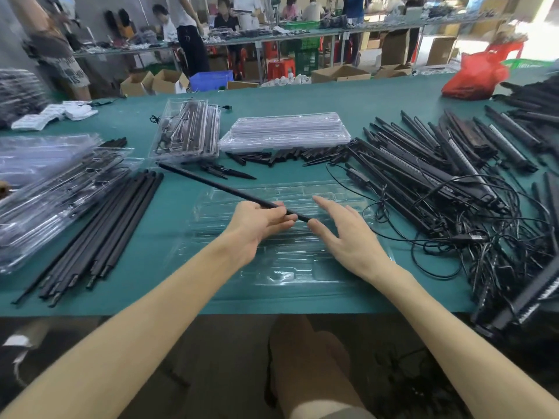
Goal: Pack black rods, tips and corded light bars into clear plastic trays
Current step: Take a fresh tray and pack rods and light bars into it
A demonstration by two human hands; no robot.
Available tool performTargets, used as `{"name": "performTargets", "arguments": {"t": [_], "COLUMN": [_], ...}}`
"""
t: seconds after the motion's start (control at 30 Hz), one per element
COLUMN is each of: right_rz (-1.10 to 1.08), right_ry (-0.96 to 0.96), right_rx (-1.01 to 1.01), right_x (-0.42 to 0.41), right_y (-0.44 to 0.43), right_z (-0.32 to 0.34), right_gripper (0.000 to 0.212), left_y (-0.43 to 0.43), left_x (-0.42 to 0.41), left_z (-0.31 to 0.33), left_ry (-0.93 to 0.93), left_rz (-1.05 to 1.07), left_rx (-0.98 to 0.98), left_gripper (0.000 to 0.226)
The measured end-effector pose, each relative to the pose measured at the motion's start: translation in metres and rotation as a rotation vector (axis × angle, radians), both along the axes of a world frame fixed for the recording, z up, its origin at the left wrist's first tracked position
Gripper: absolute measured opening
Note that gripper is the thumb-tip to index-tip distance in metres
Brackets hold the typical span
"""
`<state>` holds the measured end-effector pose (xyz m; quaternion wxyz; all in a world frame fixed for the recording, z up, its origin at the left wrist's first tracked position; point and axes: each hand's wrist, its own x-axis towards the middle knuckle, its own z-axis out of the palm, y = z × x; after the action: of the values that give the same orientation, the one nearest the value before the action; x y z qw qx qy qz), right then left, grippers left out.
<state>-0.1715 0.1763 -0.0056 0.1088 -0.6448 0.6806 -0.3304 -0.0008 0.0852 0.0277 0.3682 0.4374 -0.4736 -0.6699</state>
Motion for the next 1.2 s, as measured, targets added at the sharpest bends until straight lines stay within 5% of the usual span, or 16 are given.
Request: {"name": "performTargets", "arguments": {"t": [0.13, 0.33, 0.4, 0.53, 0.6, 0.7, 0.93, 1.2], "right_rz": [0.024, -0.015, -0.027, -0.027, -0.025, -0.031, -0.059, -0.096], "right_ry": [0.1, 0.098, 0.021, -0.093, -0.089, -0.102, -0.151, -0.108], "right_rx": [-0.082, -0.073, -0.077, -0.088, -0.088, -0.083, -0.064, -0.121], "right_x": [0.003, 0.004, 0.002, -0.002, -0.002, -0.003, -0.005, -0.003], "right_y": [0.001, 0.002, 0.001, 0.002, 0.002, 0.002, 0.002, 0.002], "right_z": [0.003, 0.001, 0.001, 0.002, 0.003, 0.003, 0.004, -0.001], "right_gripper": [0.03, 0.016, 0.014, 0.012, 0.014, 0.017, 0.02, 0.034], "left_y": [0.009, 0.012, 0.006, -0.017, -0.029, -0.037, -0.031, -0.018], "left_x": [-0.003, 0.002, 0.012, 0.04, 0.051, 0.063, 0.061, 0.059], "left_z": [0.0, 0.007, 0.012, 0.011, 0.009, 0.004, -0.01, -0.006], "left_ry": [0.03, -0.02, -0.272, -0.974, -1.147, -1.219, -1.221, -1.453], "left_rz": [-0.057, -0.161, -0.16, 0.003, -0.104, -0.296, -0.18, -0.205], "left_rx": [0.015, 0.133, -0.059, -0.968, -1.187, -1.165, -1.363, -1.425], "left_gripper": [0.013, 0.023, 0.027, 0.013, 0.032, 0.034, 0.025, 0.032]}}
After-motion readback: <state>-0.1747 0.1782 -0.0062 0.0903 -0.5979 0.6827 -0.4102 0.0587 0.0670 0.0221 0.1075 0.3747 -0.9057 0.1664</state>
